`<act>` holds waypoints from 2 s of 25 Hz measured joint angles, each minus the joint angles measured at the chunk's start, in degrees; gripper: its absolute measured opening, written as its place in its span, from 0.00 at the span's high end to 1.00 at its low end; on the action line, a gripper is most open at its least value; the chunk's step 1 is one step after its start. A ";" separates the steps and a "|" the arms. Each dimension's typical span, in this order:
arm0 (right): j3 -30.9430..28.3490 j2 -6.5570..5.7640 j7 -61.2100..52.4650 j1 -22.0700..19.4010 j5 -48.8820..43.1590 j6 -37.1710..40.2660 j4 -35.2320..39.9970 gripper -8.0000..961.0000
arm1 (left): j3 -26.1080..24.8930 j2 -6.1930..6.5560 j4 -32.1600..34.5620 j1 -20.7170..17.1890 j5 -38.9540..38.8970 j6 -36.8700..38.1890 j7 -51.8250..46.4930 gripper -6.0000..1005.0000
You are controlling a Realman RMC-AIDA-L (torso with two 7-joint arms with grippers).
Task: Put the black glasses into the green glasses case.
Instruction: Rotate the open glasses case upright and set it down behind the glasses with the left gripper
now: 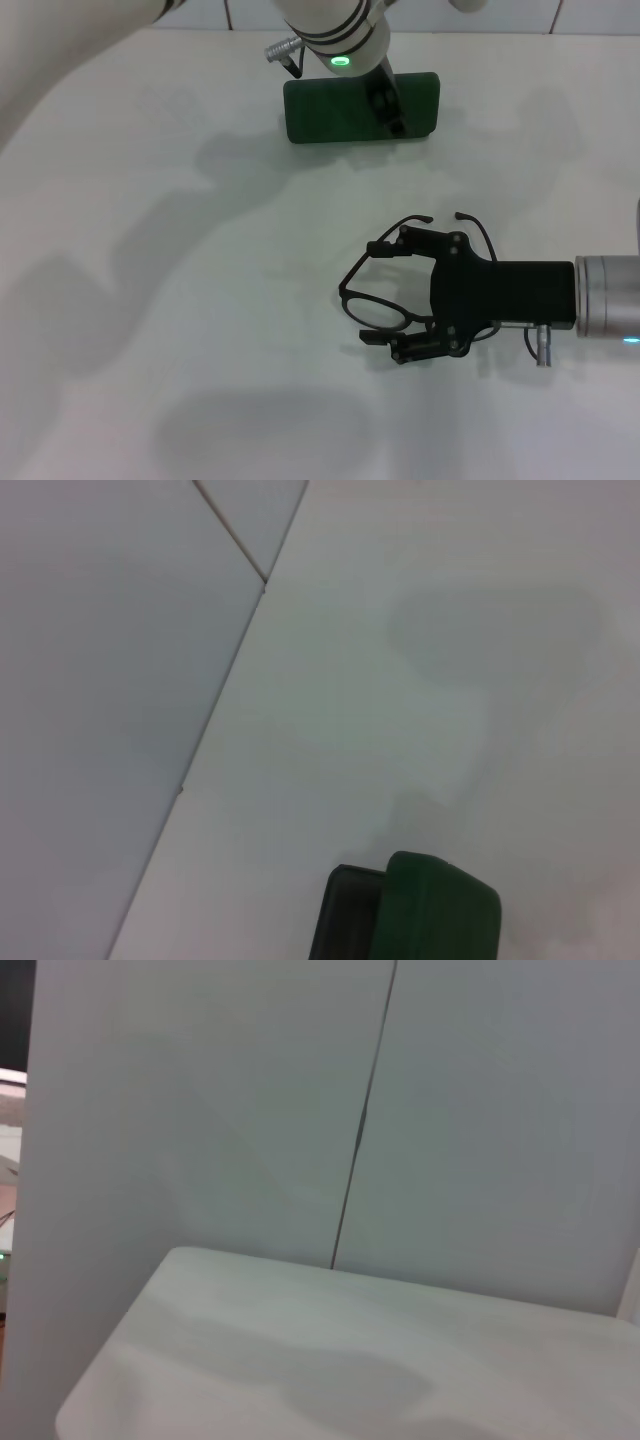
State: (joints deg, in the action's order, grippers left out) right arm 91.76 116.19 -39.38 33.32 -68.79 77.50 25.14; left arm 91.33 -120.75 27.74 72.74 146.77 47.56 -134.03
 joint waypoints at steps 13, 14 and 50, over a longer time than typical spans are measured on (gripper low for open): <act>0.00 0.00 0.01 1.06 -0.44 -2.34 0.00 0.09 | 2.20 0.04 1.18 -0.45 -1.39 1.86 0.05 0.29; 0.00 0.00 0.01 1.08 -0.45 -2.53 0.00 0.09 | 2.22 0.04 1.37 -0.50 -1.39 2.14 0.05 0.29; 0.00 -0.02 0.00 1.74 -0.55 -5.40 -0.71 0.09 | 5.27 0.52 25.87 -12.16 -1.08 9.98 -4.87 0.29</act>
State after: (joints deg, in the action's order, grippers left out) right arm 91.75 116.17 -39.38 35.06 -69.34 72.10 24.43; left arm 96.60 -120.23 53.61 60.57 145.69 57.55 -138.90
